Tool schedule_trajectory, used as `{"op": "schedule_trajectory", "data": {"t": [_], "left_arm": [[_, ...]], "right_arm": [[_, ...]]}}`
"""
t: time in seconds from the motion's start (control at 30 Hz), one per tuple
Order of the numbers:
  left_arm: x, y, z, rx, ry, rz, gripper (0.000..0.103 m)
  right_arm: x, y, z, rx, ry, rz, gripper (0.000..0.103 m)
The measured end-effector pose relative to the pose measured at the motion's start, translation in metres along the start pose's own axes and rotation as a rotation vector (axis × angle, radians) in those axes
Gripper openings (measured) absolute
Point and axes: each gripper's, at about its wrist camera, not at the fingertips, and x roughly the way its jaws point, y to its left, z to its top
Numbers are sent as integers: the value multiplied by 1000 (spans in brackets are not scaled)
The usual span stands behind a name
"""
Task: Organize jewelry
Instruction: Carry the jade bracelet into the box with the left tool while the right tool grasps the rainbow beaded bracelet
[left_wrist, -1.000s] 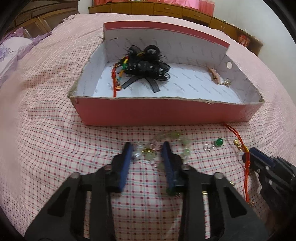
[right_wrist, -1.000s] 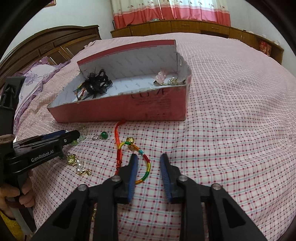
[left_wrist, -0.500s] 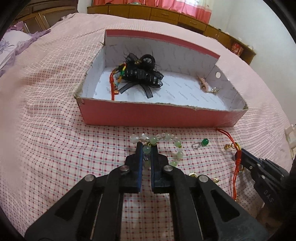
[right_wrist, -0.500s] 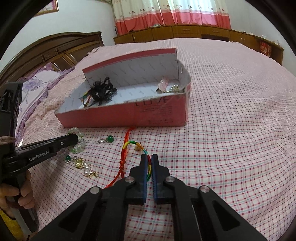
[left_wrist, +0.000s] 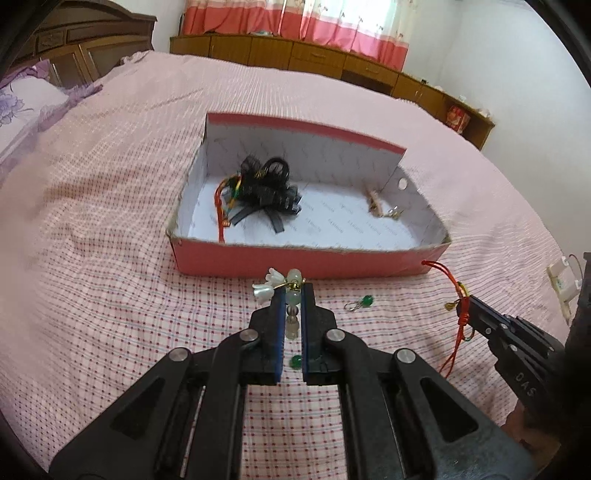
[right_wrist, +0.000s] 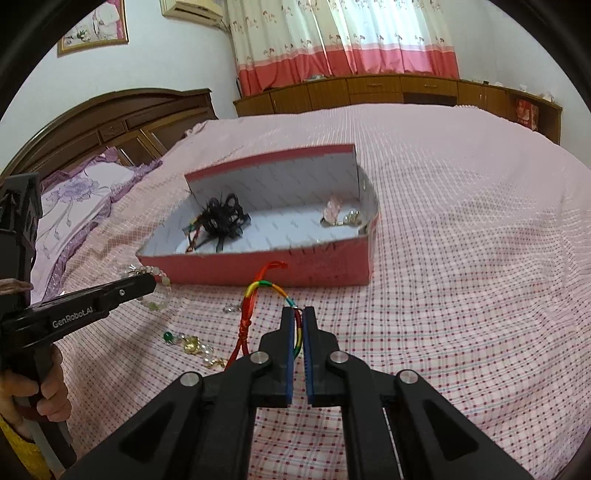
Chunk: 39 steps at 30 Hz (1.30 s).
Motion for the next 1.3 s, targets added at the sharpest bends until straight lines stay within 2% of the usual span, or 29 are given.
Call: {"op": "schedule_trajectory", "data": {"t": [0.3,0.63,1.17,1.3], "left_arm": [[-18,-8,13,7,-68,-19,0],[-22,-6,33,16,-143,-9,0],[4,1,67,37,-274,79,0],[18,3,72,36,-281,86,0]], "right_arm": [[-20,4,11,2,-65,22,5],[-23,7,37,8,-129,27,5],[15,2,87,27,-214,-15,5],[31,0,94,30,-216,-30,5]]}}
